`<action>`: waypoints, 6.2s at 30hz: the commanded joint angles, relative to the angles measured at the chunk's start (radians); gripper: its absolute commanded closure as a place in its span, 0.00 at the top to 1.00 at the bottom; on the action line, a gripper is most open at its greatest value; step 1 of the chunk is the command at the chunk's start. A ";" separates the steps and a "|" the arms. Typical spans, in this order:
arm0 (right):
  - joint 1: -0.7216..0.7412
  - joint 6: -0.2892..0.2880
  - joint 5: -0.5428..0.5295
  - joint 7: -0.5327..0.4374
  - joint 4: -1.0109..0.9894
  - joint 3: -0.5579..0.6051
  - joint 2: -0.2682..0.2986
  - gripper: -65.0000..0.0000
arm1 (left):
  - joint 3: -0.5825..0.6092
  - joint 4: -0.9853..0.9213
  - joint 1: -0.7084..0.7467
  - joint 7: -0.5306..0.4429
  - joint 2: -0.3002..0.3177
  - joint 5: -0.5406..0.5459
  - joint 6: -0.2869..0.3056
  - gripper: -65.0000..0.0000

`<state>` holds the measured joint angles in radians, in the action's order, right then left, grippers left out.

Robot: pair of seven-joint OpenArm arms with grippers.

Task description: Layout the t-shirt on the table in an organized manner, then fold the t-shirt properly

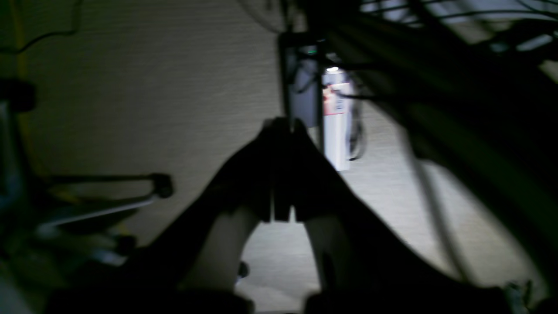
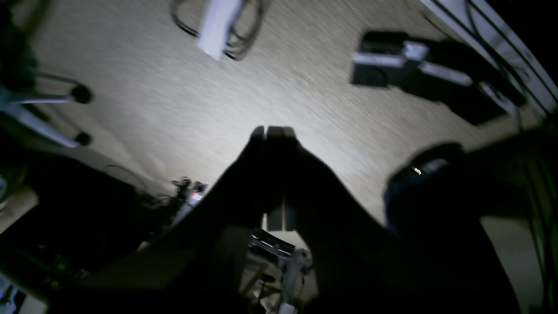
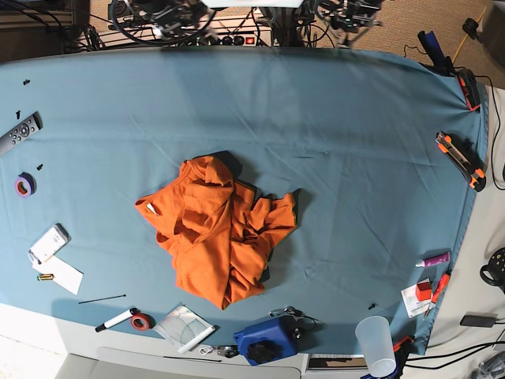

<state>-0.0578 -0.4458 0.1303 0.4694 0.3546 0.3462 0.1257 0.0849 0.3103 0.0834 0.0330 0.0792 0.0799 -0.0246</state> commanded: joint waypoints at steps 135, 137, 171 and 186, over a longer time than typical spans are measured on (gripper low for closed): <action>-0.704 -0.059 -0.536 0.406 1.954 -0.630 0.284 0.00 | 0.002 2.046 0.600 0.467 0.295 -0.180 -0.189 0.00; -0.704 -0.059 -0.525 0.391 1.954 -0.630 0.284 0.06 | 0.002 2.046 0.600 0.466 0.295 -0.180 -0.151 0.11; 0.001 0.070 -0.235 0.328 1.417 -0.172 0.128 0.39 | 0.003 2.046 0.534 0.445 0.294 -0.138 -0.131 0.56; 0.027 0.069 -0.298 0.357 1.319 -0.169 0.084 0.00 | 0.003 2.046 0.481 0.445 0.289 -0.108 -0.134 0.56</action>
<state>-0.0410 -0.3782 -0.1612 0.8318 1.6585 0.1799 0.2024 0.0902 2.3390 0.5652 0.5034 0.3656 -0.0284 -0.1524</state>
